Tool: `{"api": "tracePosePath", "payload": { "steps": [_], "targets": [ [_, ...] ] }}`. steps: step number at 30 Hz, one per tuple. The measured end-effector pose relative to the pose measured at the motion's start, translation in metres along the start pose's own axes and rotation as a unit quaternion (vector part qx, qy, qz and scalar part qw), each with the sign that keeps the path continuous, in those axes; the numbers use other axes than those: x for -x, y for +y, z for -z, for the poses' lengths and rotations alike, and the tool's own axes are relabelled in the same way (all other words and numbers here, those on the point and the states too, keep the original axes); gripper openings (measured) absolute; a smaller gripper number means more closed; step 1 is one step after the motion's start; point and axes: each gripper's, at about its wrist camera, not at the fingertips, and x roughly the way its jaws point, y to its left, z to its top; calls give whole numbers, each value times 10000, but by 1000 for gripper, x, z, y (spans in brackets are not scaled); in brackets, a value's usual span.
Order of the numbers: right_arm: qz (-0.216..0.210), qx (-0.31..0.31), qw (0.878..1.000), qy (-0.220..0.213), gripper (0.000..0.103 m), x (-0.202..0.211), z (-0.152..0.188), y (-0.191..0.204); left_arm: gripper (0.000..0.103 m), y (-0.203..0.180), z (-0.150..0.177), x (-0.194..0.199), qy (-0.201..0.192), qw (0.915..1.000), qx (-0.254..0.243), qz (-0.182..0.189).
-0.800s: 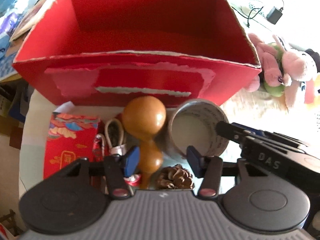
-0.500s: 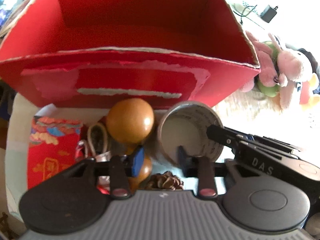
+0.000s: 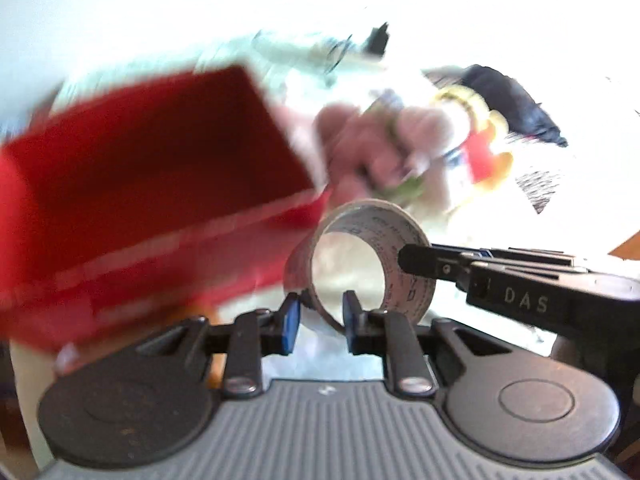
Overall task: Organize objects
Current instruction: 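Carry the clear tape roll in the right gripper over the red box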
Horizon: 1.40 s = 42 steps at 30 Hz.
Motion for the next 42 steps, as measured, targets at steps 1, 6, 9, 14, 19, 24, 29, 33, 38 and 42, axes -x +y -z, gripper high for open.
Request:
{"api": "tracePosePath", "payload": {
  "steps": [1, 6, 9, 14, 19, 24, 29, 33, 38, 42],
  "targets": [
    [20, 13, 9999, -156, 14, 6, -7, 5, 18, 7, -11, 3, 0, 9999, -24, 112],
    [49, 382, 9950, -922, 14, 26, -38, 37, 18, 32, -37, 45, -609, 9965, -19, 577],
    [1, 602, 9928, -1035, 14, 15, -54, 57, 18, 52, -47, 69, -908, 9926, 130, 800],
    [-119, 1007, 9930, -597, 13, -41, -73, 85, 17, 81, -66, 55, -1050, 9932, 318, 380],
    [60, 1196, 9925, 230, 11, -113, -73, 95, 16, 136, -78, 21, -578, 9960, 680, -51],
    [376, 1328, 9855, 982, 10, -167, -68, 92, 16, 174, -87, -43, 23, 9932, 1162, -5],
    [551, 1572, 9786, 1210, 13, -189, -62, 100, 16, 185, -78, -81, 390, 9887, 1445, -59],
    [494, 1603, 9784, 1207, 13, -196, -63, 99, 17, 182, -79, -84, 396, 9899, 1349, -162],
    [160, 1194, 9877, 998, 21, -186, -72, 88, 30, 178, -80, -81, 282, 9933, 1075, -323],
    [-126, 1192, 9897, 784, 22, -162, -74, 91, 34, 184, -73, -71, 155, 9937, 875, -685]
  ]
}}
